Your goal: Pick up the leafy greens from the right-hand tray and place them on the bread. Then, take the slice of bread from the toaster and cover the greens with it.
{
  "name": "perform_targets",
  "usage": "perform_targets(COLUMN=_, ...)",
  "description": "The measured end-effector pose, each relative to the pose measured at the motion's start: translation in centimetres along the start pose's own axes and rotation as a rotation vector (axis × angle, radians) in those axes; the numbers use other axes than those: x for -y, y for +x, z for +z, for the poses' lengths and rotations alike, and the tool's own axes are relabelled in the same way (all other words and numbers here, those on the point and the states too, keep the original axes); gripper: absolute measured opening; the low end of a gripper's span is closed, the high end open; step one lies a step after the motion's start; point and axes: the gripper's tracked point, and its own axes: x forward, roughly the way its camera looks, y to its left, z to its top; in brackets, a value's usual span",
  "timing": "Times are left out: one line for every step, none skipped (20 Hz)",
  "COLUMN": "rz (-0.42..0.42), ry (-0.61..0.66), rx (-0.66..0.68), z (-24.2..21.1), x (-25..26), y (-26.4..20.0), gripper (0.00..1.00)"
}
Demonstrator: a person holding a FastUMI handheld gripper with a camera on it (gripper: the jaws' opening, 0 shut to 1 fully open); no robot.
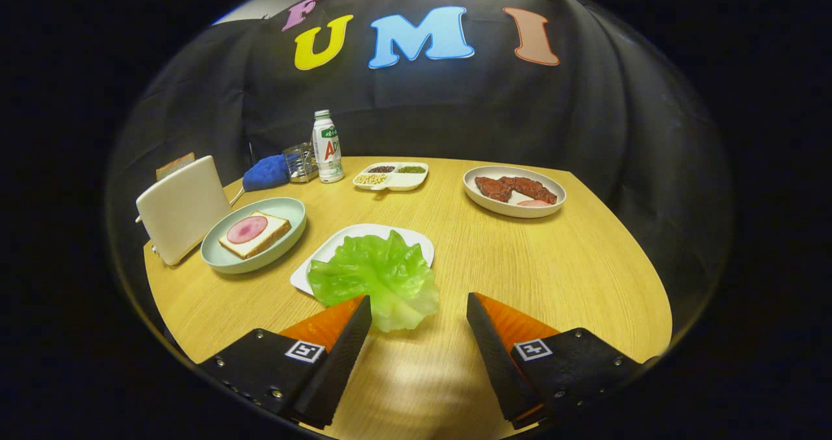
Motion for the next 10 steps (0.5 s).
perform_targets(rz=0.02, ry=0.011, rx=-0.008, z=-0.1, x=-0.5, y=0.3, gripper=0.88)
perform_targets(rz=0.03, ry=0.019, rx=-0.016, z=-0.1, x=-0.8, y=0.6, gripper=0.83)
perform_targets(rz=0.031, ry=0.017, rx=-0.018, z=-0.1, x=-0.8, y=0.8, gripper=0.82)
perform_targets(rz=0.021, ry=0.006, rx=-0.024, z=0.1, x=-0.7, y=1.5, gripper=0.82)
perform_targets(rz=-0.002, ry=0.007, rx=-0.017, z=-0.4, x=-0.2, y=2.4, gripper=0.66)
perform_targets(rz=0.007, ry=0.023, rx=-0.015, z=-0.2, x=-0.2, y=1.6, gripper=0.51)
perform_targets(rz=0.028, ry=0.022, rx=-0.015, z=-0.1, x=-0.7, y=1.3, gripper=0.33)
perform_targets(rz=0.028, ry=0.011, rx=-0.02, z=-0.2, x=-0.7, y=1.3, gripper=0.33)
perform_targets(rz=0.039, ry=0.007, rx=-0.011, z=0.1, x=-0.8, y=1.1, gripper=0.33)
perform_targets(rz=0.029, ry=0.047, rx=0.006, z=0.1, x=-0.6, y=1.5, gripper=0.33)
